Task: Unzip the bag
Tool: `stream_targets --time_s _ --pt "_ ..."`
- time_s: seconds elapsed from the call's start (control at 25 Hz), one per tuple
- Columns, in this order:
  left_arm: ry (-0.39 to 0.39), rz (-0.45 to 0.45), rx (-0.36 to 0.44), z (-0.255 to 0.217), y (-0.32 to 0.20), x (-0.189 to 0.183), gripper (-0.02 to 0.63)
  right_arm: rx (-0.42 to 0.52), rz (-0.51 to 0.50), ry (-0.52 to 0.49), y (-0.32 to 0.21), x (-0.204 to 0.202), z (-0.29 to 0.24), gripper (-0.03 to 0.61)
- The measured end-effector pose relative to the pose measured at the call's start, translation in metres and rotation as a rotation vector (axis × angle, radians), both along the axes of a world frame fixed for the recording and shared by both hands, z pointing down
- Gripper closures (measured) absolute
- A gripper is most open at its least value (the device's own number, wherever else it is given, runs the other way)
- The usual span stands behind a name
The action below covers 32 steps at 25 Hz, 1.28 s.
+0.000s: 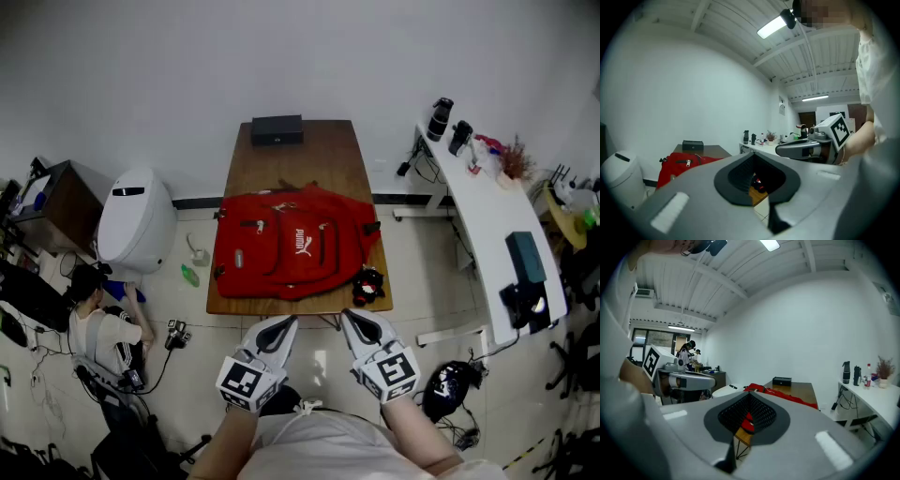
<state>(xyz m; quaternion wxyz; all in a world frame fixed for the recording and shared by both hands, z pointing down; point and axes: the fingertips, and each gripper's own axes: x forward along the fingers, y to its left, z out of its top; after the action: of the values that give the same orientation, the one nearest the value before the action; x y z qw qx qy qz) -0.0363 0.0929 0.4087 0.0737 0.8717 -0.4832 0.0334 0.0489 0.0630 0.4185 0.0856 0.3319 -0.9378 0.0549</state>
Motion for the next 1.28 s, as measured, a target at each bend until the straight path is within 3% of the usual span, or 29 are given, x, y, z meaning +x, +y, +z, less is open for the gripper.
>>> stream_targets --time_s 0.36,0.56,0.84,1.08,1.28 --pt "-0.01 -0.001 -0.041 0.015 -0.063 -0.008 0.607 -0.055 0.009 -0.001 -0.056 -0.009 0.021 0.571" --pt "-0.03 0.007 -0.076 0.032 -0.124 -0.022 0.607 -0.08 0.053 0.007 -0.112 -0.011 0.033 0.571" --pt "-0.044 0.087 -0.129 0.049 -0.216 -0.037 0.607 -0.113 0.086 0.067 -0.206 -0.025 0.045 0.571" --pt "-0.071 0.148 -0.226 0.082 -0.271 -0.039 0.607 -0.218 0.026 0.127 -0.245 -0.045 0.077 0.571" --pt "-0.111 0.145 -0.282 0.102 -0.307 -0.027 0.607 -0.34 -0.012 0.174 -0.272 -0.047 0.107 0.571"
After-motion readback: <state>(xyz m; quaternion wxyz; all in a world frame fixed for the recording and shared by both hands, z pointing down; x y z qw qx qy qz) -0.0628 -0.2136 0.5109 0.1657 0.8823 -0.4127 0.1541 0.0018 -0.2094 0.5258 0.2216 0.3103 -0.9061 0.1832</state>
